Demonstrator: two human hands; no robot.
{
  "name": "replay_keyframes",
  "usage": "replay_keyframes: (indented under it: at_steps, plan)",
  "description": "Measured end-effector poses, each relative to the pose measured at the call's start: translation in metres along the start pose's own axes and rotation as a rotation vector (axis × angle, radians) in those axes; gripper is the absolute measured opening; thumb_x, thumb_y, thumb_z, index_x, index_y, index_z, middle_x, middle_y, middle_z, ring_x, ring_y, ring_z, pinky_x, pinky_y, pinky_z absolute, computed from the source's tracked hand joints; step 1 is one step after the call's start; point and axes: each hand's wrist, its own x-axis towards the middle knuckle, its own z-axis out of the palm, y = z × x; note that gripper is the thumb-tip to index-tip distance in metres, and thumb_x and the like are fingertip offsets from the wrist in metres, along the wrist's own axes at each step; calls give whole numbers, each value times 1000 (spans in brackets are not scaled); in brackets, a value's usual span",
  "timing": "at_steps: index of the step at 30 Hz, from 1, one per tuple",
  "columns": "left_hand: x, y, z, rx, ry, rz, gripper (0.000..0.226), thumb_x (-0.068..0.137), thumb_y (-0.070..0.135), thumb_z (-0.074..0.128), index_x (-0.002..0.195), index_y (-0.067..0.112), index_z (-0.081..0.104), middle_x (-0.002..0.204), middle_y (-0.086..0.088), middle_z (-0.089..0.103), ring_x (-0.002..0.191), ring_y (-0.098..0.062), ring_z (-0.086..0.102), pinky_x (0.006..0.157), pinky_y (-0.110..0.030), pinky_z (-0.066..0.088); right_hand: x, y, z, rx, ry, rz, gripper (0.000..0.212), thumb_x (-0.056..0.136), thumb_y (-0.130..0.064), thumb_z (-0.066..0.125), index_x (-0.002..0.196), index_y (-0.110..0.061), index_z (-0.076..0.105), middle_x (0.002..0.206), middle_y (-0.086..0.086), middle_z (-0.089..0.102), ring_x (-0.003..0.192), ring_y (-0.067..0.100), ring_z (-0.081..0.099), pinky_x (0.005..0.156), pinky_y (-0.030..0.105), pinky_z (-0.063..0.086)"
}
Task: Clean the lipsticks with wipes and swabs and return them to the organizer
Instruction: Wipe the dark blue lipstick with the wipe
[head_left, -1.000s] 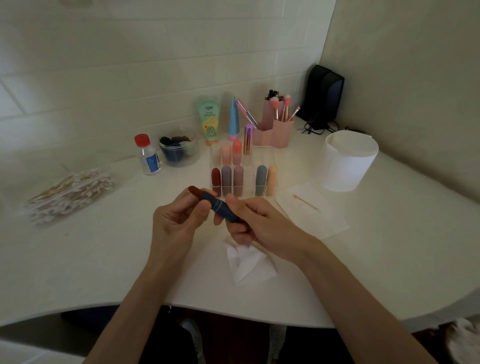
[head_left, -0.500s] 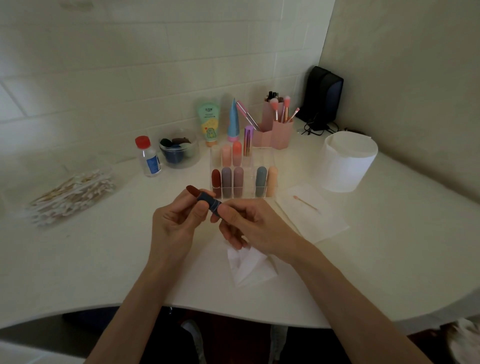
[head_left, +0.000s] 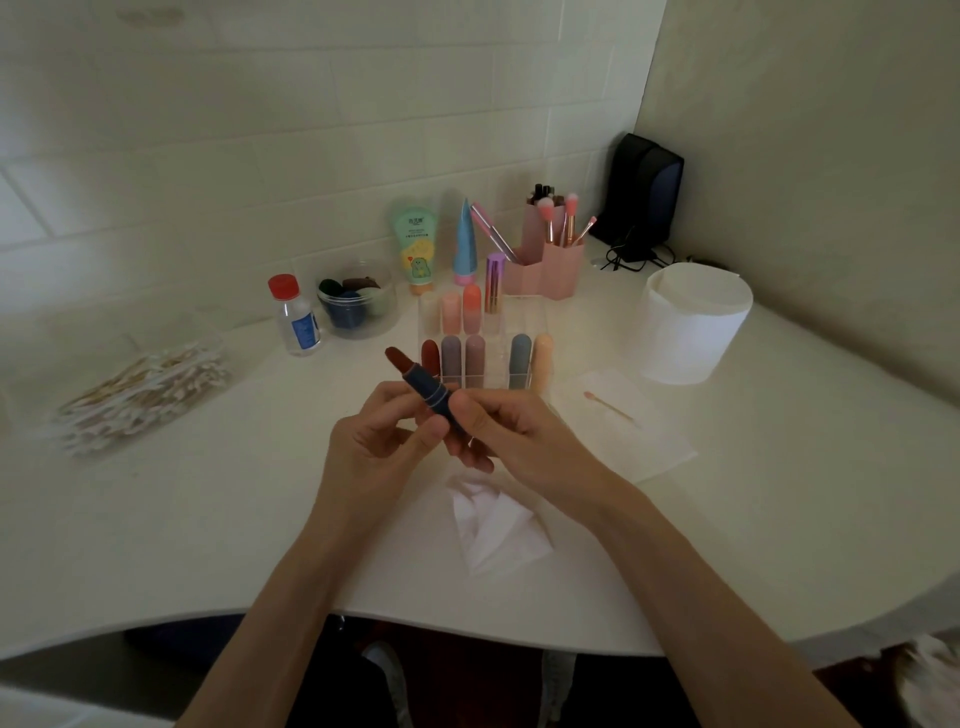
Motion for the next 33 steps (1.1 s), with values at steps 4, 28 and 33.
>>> replay_keyframes:
  at_steps: [4, 28, 33]
  plan:
    - [1, 4, 0, 10, 27, 7, 25, 92, 17, 69, 113, 4, 73, 116, -14, 64, 103, -20, 67, 90, -28, 55, 1, 0, -1, 4, -44, 11, 40, 107, -30, 46, 101, 1, 70, 79, 7, 64, 66, 15, 55, 63, 27, 45]
    - [-5, 12, 5, -210, 44, -189, 31, 91, 23, 61, 113, 3, 68, 97, -8, 76, 83, -26, 70, 69, -31, 55, -8, 8, -46, -559, -206, 76, 22, 83, -23, 83, 96, -28, 66, 91, -15, 65, 85, 2, 61, 76, 16, 51]
    - [-7, 16, 4, -322, -61, -267, 29, 94, 21, 60, 114, 3, 68, 95, -9, 74, 81, -24, 69, 68, -29, 57, -4, 3, -46, -513, 39, 50, 44, 79, -31, 86, 119, -29, 68, 110, -17, 68, 97, -4, 61, 80, 12, 49]
